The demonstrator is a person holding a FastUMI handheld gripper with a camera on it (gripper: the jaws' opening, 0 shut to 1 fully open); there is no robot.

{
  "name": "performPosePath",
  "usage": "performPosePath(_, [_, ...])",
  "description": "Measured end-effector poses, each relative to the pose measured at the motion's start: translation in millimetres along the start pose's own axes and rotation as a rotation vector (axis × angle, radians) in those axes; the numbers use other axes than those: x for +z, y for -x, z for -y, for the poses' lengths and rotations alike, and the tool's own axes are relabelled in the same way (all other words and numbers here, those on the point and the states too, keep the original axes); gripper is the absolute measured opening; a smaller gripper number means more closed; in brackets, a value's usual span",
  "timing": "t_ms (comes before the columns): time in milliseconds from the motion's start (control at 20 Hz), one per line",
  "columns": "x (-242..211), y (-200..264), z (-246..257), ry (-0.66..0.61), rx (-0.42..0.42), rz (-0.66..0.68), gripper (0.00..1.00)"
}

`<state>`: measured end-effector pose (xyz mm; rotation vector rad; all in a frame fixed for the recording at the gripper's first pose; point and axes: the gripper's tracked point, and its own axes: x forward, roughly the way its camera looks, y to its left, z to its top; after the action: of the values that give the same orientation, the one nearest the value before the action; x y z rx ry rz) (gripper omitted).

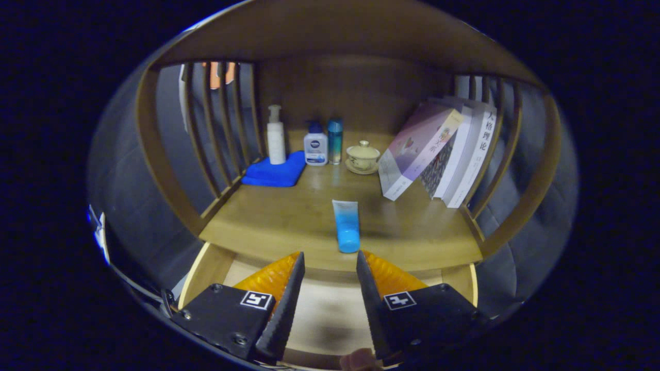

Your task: Pull open the drawer, take out the items inside it, and place them on the countertop above the cabinet.

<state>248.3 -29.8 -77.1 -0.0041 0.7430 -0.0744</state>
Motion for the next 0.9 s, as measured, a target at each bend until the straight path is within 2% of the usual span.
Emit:
performPosePath(250, [-12.4, 72.5, -18.1, 0.04, 0.036, 0.133, 0.82])
performPosePath(400, [-22.5, 114.6, -26.9, 0.039, 0.06, 0.217, 0.83])
performPosePath(600, [-44.8, 154.3, -31.1, 0.038, 0.054, 0.329, 1.0])
performPosePath(900, [-89.7, 181.0, -32.4, -0.023, 0.051, 0.46, 1.0])
